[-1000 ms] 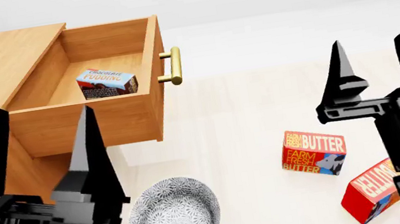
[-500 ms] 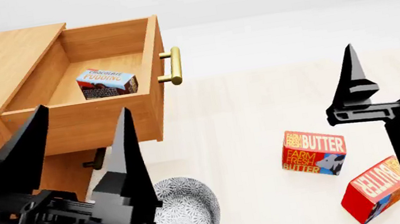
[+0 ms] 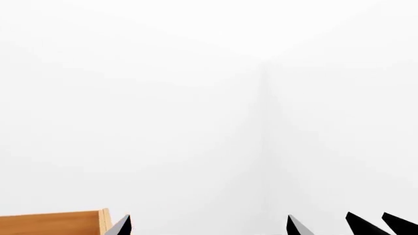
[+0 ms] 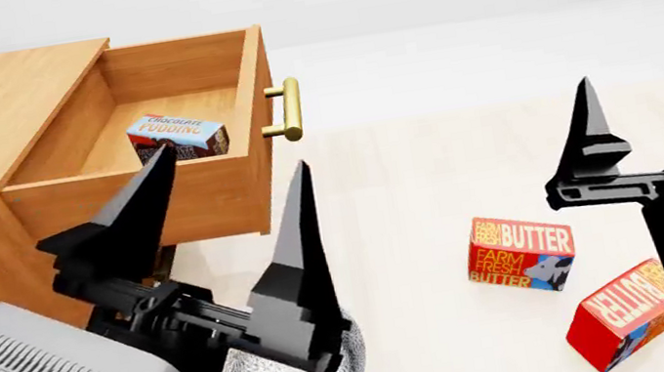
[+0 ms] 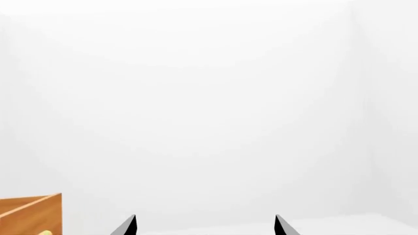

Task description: Put the chocolate pudding in the top drawer of the cabinet and close it.

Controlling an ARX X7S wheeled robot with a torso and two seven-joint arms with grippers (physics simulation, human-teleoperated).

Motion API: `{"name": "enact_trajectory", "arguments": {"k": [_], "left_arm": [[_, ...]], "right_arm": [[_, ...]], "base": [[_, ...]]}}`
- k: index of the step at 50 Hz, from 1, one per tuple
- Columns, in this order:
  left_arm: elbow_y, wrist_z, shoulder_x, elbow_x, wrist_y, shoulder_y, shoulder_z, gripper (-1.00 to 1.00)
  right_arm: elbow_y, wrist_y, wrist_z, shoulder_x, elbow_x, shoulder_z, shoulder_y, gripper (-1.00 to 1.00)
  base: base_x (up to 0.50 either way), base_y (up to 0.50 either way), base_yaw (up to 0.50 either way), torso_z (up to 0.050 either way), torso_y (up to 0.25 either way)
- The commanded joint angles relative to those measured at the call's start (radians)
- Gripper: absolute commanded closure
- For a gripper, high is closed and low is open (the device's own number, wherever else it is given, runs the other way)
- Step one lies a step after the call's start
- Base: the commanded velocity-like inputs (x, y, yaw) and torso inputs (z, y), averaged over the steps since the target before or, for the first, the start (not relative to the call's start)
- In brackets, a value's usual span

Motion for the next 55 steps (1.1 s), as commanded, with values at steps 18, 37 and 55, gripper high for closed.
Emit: {"name": "enact_trajectory", "arguments": {"k": [18,37,55], "left_arm": [[-0.08,0.035,0.168,0.073,-0.057,-0.087,0.141,-1.0],[-0.187,0.042,0.262,0.125,-0.031,-0.089,0.186,-1.0],[-0.336,0.031,0.339,0.169,0.003,-0.097,0.188,-1.0]], "right_arm": [[0.004,0.01,0.019,0.016,0.0,0.01,-0.013,-1.0],[0.016,0.011,0.012,0.008,0.005,0.016,-0.019,-1.0],[0.019,0.016,0.008,0.005,0.007,0.023,-0.024,-1.0]], "base": [[0.0,0.0,0.0,0.0,0.0],[0.0,0.0,0.0,0.0,0.0],[0.0,0.0,0.0,0.0,0.0]]}}
